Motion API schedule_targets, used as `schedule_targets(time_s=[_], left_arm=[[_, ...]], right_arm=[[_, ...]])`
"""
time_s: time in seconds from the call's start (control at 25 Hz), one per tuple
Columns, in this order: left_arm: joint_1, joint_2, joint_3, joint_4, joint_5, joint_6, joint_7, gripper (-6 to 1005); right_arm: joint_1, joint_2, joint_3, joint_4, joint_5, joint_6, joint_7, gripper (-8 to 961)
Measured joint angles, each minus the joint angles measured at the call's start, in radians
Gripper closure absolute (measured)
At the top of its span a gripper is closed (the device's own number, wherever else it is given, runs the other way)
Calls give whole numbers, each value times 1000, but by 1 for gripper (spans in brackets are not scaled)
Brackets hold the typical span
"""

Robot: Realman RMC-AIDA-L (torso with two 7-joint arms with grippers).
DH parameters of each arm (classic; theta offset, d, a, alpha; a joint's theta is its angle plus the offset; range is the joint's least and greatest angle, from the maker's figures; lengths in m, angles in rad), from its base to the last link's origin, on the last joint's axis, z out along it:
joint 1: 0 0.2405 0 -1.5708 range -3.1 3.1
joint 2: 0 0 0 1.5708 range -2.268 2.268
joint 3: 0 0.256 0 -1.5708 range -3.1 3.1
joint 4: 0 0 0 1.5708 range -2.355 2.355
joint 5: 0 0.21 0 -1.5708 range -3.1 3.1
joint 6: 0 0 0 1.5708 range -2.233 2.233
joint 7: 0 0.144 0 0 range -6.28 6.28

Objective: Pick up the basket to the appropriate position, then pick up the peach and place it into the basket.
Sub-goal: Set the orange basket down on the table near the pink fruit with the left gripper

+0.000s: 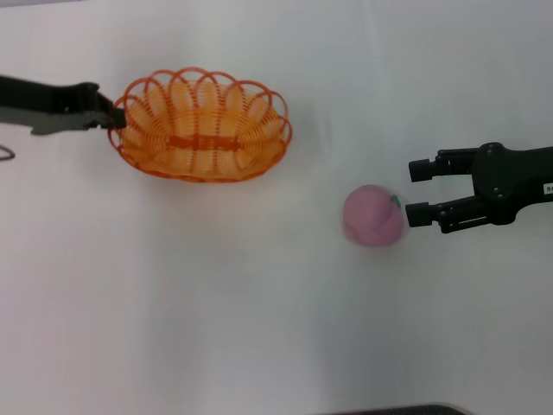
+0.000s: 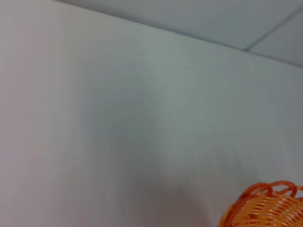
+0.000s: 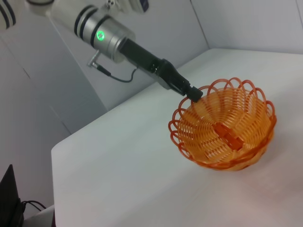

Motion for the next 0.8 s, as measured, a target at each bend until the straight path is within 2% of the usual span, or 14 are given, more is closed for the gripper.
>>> schedule_targets(time_s=[0.28, 0.76, 0.8], left_arm=[[68, -4, 5, -70, -29, -71, -14, 962], [91, -2, -6, -116, -31, -86, -15, 930], [92, -2, -9, -116, -34, -85, -13, 902]], right_arm=[[5, -2, 12, 0, 0, -6, 12, 38], [17, 4, 12, 0, 0, -6, 13, 39], [18, 4, 12, 0, 0, -6, 13, 38]])
